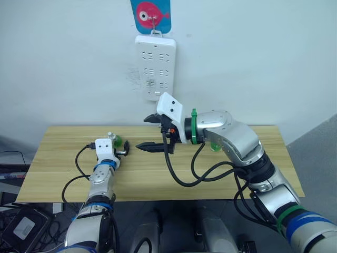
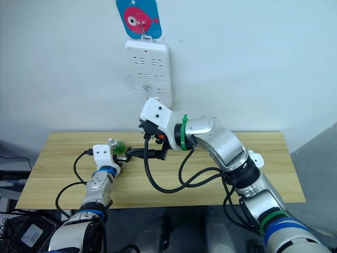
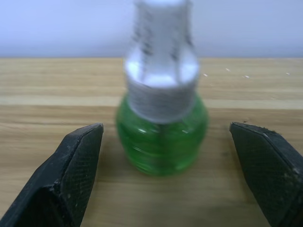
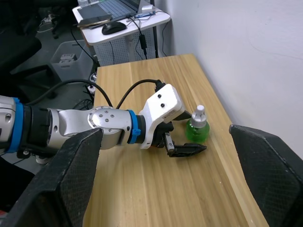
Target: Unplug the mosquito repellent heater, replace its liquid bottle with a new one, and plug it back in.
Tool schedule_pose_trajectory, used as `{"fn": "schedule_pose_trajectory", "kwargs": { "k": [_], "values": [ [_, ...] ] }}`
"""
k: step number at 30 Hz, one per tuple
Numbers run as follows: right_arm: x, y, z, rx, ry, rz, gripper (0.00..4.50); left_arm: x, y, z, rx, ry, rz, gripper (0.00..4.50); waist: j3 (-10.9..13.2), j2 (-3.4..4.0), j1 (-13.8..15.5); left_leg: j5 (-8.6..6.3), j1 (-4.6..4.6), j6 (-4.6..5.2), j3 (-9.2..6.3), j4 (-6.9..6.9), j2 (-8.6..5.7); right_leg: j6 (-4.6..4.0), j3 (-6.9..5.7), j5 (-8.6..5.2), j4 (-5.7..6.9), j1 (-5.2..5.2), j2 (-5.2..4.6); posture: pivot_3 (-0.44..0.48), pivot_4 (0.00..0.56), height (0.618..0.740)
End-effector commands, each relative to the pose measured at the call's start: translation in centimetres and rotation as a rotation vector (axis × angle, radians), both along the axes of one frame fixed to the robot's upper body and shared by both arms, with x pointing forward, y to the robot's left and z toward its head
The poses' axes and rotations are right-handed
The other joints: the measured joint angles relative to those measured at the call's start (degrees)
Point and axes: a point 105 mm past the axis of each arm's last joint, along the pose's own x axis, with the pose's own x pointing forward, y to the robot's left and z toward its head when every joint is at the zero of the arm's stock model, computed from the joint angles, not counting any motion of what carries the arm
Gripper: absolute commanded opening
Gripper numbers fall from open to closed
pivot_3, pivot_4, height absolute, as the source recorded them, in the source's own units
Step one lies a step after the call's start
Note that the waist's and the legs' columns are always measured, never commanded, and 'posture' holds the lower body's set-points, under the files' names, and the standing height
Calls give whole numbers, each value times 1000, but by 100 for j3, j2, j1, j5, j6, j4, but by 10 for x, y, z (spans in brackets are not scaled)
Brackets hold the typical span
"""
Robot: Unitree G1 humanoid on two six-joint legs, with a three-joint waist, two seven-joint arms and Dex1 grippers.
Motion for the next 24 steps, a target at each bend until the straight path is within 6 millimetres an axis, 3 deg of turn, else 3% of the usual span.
{"fn": "schedule_pose_trajectory", "kwargs": {
  "k": [1, 5, 6, 13, 16, 21, 24],
  "values": [
    [-2, -1, 16, 41, -31, 7, 4500, -1, 10, 2, 5, 8, 15, 3605, 2, 0, 0, 0, 0, 0, 0, 0, 0, 0, 0, 0, 0, 0, 0, -12, 321, 740],
    [-1, 0, 17, 44, -26, 1, 4500, 0, 10, 2, -3, 13, -4, 2305, 10, 1, -4, 0, -1, 0, -2, -1, 0, 0, -3, 0, 0, 0, 0, -18, 320, 740],
    [-1, -1, 17, 44, -25, 0, 4500, 0, 9, 2, -1, 8, -13, 2211, 10, 0, -8, 0, -1, 0, -2, -1, 0, 0, -3, 0, 0, 0, 0, -18, 320, 740],
    [-1, -3, 16, 46, -23, -10, 4500, -4, 11, 7, 46, -31, -13, 2211, 12, 0, -35, 0, -2, 0, -2, -2, 1, 0, -2, 0, -2, -2, 0, -25, 314, 740],
    [0, -3, 17, 50, -27, -18, 4500, -10, 4, 6, 93, -49, -61, 2211, 12, 1, -52, 0, -3, -1, -1, -5, 1, 0, -1, 0, -6, -2, -1, -23, 314, 740],
    [4, -21, 9, 42, -43, -30, 4500, -24, -43, 15, 175, -70, -340, 2211, 15, 5, -34, -1, -10, -2, -3, -12, 2, -1, 0, 0, -15, -7, -7, -7, 316, 740],
    [-1, -43, -10, 7, -34, 28, 4500, -47, -90, 34, 193, -55, -666, 2211, 18, 7, 34, -2, -24, -4, -10, -13, 1, -2, -5, 1, -33, -7, -12, 33, 312, 740]
  ]
}}
